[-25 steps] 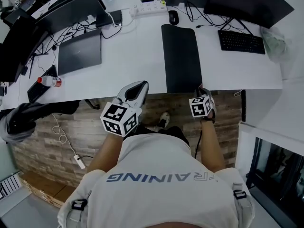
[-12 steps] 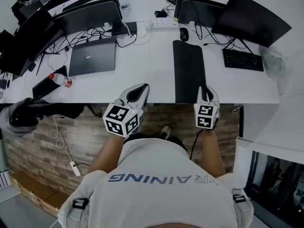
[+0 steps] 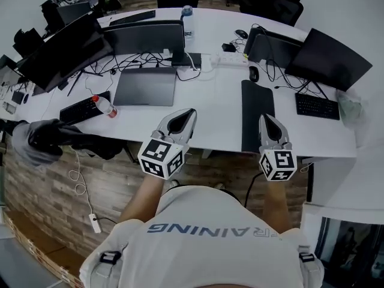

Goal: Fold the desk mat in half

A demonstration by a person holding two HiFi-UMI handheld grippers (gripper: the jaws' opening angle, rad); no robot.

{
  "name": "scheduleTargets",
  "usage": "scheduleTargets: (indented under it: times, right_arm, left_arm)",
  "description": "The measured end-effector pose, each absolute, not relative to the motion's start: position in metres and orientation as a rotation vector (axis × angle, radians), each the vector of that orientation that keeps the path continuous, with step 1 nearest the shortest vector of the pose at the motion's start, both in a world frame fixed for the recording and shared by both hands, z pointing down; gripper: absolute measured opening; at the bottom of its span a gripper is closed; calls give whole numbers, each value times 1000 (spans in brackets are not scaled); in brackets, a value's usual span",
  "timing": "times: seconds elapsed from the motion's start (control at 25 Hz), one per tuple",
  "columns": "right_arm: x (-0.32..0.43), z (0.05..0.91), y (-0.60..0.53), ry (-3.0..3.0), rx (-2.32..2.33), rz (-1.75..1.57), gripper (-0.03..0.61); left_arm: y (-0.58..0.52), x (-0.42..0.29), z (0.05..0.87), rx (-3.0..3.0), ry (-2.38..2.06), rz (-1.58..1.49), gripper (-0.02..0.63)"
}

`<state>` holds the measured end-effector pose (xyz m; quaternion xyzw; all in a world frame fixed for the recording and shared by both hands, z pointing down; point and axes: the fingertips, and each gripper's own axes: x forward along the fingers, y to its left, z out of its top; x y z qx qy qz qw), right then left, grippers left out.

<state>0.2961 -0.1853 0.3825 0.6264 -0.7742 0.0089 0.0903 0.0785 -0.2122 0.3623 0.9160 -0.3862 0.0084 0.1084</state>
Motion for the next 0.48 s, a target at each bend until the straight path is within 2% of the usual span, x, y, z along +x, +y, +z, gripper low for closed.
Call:
scheduleTargets:
  times: [0.48]
  right_arm:
    - [249,342,-190,-2439,1838,30,15]
  left_arm:
    - [-213,34,346,2701,-1233,-44,2]
